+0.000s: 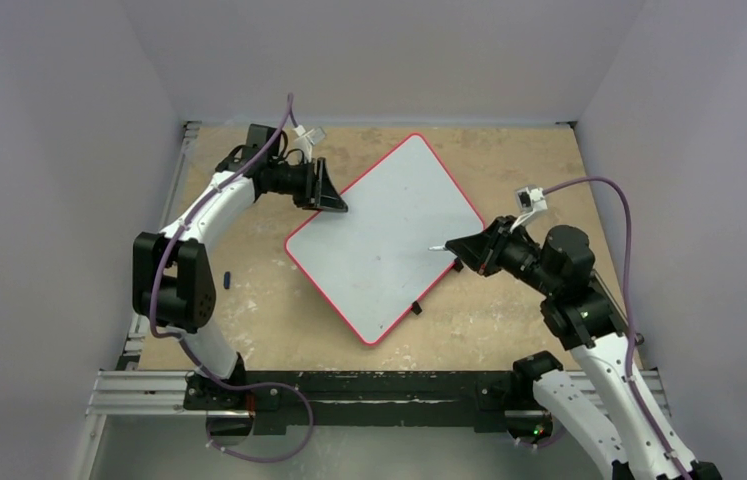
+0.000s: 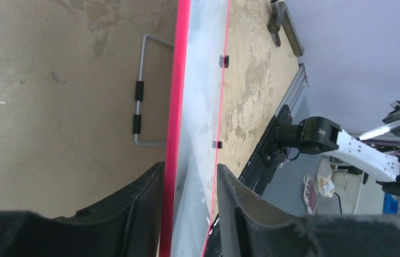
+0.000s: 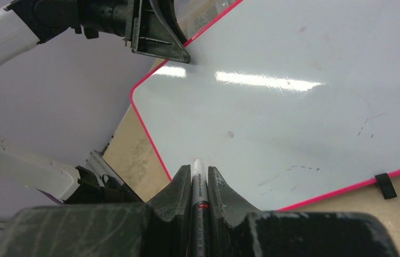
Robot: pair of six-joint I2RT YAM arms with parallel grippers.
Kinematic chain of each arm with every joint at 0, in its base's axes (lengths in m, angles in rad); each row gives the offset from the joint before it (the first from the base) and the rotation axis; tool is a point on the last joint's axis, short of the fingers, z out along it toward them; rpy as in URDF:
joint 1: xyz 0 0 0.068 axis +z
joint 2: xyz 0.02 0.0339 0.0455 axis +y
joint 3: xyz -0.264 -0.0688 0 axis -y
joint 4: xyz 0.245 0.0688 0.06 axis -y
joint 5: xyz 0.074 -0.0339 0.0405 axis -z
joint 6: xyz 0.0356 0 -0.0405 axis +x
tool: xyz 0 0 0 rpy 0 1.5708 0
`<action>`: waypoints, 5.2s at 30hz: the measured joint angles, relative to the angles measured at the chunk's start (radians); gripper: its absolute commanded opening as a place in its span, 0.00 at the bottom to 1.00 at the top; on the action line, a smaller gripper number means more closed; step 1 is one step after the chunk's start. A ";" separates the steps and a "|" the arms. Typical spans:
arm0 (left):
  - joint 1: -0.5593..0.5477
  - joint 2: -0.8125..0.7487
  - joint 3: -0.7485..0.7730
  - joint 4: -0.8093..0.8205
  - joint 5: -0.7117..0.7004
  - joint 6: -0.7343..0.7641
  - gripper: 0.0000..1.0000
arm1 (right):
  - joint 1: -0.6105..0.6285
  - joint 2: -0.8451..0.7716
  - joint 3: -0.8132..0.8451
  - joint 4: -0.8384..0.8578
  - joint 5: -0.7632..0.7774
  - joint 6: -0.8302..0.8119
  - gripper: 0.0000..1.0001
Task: Write a sentence on the whiteboard
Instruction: Adjust the whiteboard at the center of the board, then hold the whiteboard on the whiteboard stand, then write a sentence on the whiteboard.
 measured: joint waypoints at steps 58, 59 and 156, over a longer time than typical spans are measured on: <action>-0.028 0.029 0.053 -0.042 0.029 0.037 0.00 | 0.441 0.573 -0.033 0.738 0.127 -0.126 0.00; -0.028 0.029 0.053 -0.042 0.029 0.037 0.00 | 0.455 0.596 -0.024 0.746 0.137 -0.129 0.00; -0.032 0.027 0.056 -0.047 0.009 0.042 0.00 | 0.587 0.824 0.127 0.755 0.399 -0.169 0.00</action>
